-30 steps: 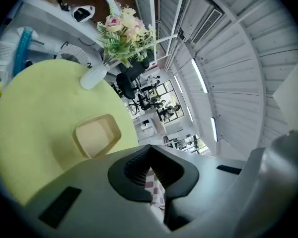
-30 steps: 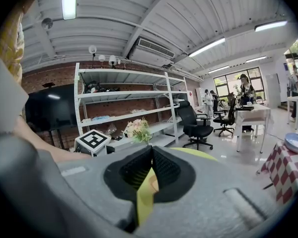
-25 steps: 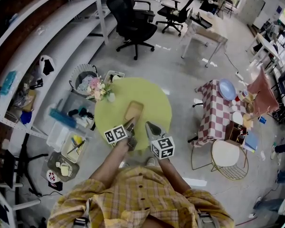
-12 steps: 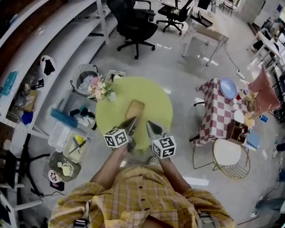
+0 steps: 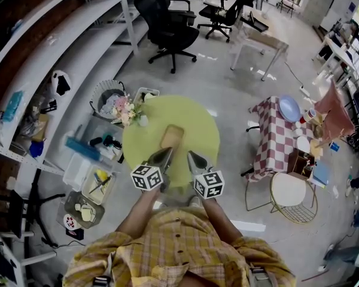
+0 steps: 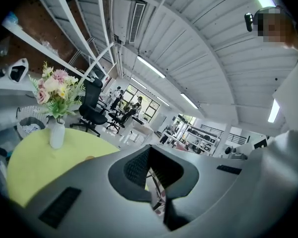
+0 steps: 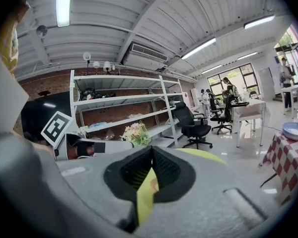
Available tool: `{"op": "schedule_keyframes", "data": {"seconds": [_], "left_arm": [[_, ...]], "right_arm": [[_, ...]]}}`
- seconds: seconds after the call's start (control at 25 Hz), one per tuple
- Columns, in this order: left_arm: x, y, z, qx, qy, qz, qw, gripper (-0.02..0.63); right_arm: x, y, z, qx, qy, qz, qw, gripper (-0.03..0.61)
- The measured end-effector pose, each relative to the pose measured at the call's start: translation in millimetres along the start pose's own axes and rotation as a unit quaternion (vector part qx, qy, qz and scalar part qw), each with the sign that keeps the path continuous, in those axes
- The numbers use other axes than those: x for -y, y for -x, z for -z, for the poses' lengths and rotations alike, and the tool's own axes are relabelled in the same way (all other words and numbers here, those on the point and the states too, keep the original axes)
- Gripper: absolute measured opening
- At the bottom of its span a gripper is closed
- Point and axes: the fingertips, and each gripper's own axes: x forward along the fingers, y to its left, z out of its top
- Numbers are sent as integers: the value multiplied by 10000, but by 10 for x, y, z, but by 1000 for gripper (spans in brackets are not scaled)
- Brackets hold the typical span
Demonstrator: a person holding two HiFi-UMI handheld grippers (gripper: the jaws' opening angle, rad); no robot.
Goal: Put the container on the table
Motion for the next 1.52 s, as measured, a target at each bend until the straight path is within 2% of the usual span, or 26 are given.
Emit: {"op": "schedule_keyframes", "data": {"seconds": [0.4, 0.6, 0.8, 0.96, 1.52], "left_arm": [[120, 74, -45, 94, -363, 96, 9993, 5], [166, 101, -43, 97, -863, 63, 9962, 5], [174, 118, -4, 47, -1158, -9, 9933, 5], [198, 132, -25, 59, -1596, -98, 9871, 5], [235, 163, -77, 157, -1894, -273, 9814, 5]], "right_arm": [[-42, 14, -49, 82, 143, 20, 9999, -2], [-35, 10, -51, 111, 125, 42, 9999, -2], [-40, 17, -46, 88, 126, 45, 9999, -2], [-49, 28, -52, 110, 137, 38, 9998, -2], [-21, 88, -55, 152, 127, 15, 9998, -2]]}}
